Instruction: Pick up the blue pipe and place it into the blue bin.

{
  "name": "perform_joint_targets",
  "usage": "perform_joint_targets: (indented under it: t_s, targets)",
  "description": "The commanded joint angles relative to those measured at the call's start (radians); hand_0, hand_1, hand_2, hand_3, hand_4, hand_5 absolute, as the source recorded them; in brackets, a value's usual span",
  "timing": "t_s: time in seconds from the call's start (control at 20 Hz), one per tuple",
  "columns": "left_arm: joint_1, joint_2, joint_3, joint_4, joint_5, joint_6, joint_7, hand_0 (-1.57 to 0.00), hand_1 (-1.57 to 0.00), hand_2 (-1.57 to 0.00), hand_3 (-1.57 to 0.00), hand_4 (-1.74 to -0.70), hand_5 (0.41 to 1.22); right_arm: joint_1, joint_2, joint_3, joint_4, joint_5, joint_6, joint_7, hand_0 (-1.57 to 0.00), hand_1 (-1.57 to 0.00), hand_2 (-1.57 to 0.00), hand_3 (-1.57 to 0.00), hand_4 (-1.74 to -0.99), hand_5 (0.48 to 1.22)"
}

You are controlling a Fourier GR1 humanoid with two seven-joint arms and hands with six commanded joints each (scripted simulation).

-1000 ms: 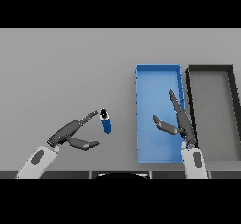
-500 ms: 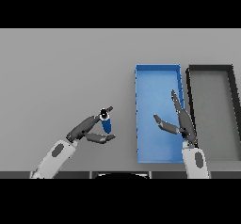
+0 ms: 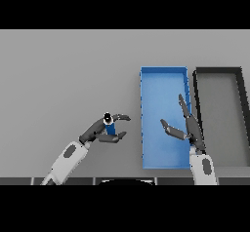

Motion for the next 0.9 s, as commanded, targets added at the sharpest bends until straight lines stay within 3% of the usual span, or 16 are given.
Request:
perform_joint_targets:
  t_s: [0.0,0.15,0.3,0.5,0.75,0.85]
  targets:
    - [0.01,-0.011,0.001,0.002,0.014,-0.005,-0.006,-0.18,-0.41,-0.58,-0.59,-1.3,0.784,-0.004,0.002,0.007,0.002,0.008,-0.001,0.006,0.0,0.0,0.0,0.0,-1.192,0.56]
    - [0.017,-0.024,-0.001,-0.01,0.004,0.009,-0.02,-0.83,-0.98,-1.06,-1.02,-1.5,0.997,-0.008,-0.008,-0.004,0.016,0.005,0.001,0.002,0.0,0.0,0.0,0.0,-1.184,0.562]
    - [0.044,-0.024,-0.03,-0.035,-0.009,0.014,-0.034,-1.19,-1.27,-1.31,-1.26,-1.62,1.106,-0.002,0.002,0.008,0.0,0.012,-0.003,0.003,0.0,0.0,0.0,0.0,-1.178,0.561]
    - [0.039,-0.03,-0.046,-0.049,-0.044,0.041,-0.051,-1.42,-1.45,-1.46,-1.44,-1.52,1.174,-0.019,-0.004,0.003,0.012,0.012,-0.002,0.028,0.0,0.0,0.0,0.0,-1.174,0.558]
    - [0.029,-0.071,-0.028,-0.109,-0.044,0.049,-0.106,-1.52,-1.53,-1.54,-1.53,-1.48,1.206,-0.024,-0.005,-0.001,0.03,0.018,-0.006,0.017,0.0,0.0,0.0,0.0,-1.154,0.55]
    - [0.004,-0.095,-0.024,-0.13,-0.042,0.047,-0.096,-1.54,-1.54,-1.55,-1.54,-1.48,1.211,-0.026,-0.006,0.008,0.026,0.032,-0.009,0.016,0.0,0.0,0.0,0.0,-1.144,0.551]
